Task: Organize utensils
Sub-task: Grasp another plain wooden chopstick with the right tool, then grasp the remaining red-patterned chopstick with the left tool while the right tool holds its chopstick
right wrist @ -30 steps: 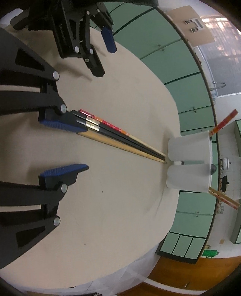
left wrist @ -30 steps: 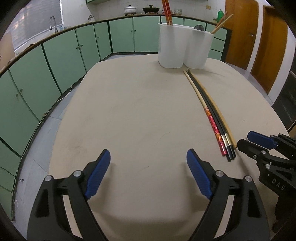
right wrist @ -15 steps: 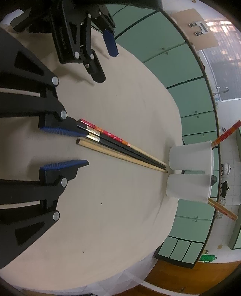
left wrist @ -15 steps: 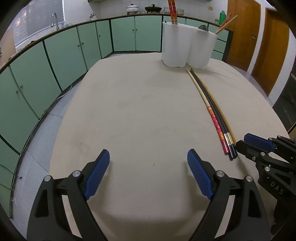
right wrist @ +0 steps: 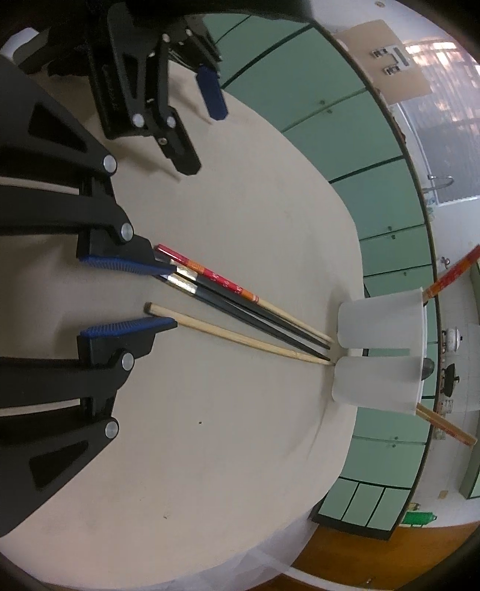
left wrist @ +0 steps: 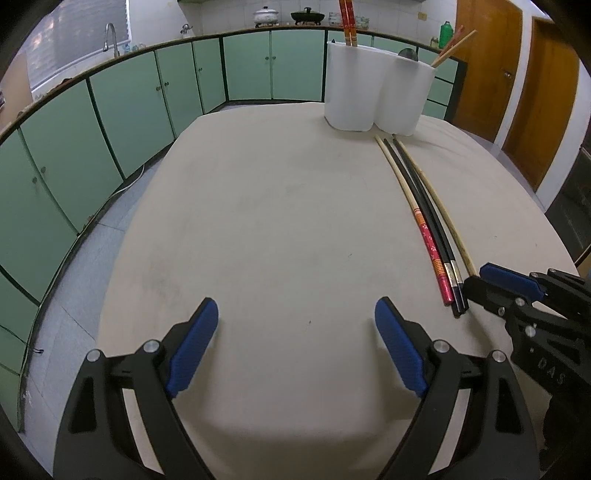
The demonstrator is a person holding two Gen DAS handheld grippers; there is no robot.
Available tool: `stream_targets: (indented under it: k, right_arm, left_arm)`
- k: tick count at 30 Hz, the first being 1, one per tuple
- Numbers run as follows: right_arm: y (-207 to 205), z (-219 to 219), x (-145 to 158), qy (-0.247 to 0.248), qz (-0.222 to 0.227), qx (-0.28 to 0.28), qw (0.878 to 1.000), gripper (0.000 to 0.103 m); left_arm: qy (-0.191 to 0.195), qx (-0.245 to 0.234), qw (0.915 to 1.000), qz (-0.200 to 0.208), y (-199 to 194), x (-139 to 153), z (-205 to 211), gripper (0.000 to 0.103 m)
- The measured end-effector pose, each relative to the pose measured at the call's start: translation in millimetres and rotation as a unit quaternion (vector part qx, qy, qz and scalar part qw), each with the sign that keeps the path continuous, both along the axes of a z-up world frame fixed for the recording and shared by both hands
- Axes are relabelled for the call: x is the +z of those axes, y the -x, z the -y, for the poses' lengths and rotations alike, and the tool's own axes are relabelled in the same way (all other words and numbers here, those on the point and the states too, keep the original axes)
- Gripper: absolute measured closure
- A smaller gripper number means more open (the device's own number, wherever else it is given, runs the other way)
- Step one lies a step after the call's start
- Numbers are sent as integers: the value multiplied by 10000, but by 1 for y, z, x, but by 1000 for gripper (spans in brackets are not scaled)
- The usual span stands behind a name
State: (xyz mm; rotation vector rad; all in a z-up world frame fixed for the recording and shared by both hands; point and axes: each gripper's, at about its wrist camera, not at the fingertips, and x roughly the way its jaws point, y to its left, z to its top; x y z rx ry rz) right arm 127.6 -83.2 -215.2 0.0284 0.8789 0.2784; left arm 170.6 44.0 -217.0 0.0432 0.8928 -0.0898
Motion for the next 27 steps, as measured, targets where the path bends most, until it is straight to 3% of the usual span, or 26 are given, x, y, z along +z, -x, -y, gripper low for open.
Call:
stream_targets:
  k: [3,16,20,27]
  right_arm:
    - [-1,5,-5,-14,-72,-53,10000,94]
    - [7,49,-2,-118,-81,-321,9994,96]
    - [7,62,-2,-154,-81,-384,9991,96]
    - [8,72,-4,-247,-62,-418,9988,96]
  left_arm:
    - [10,-39,10000,-18,-1,-1,1,19]
    - [83,-410,9989,-195,-1,-9,32,18]
    - [-98,-491,9985,-208,-1,-11,48,17]
    - [-80,-516,9983,-272,-3,-10,58,17]
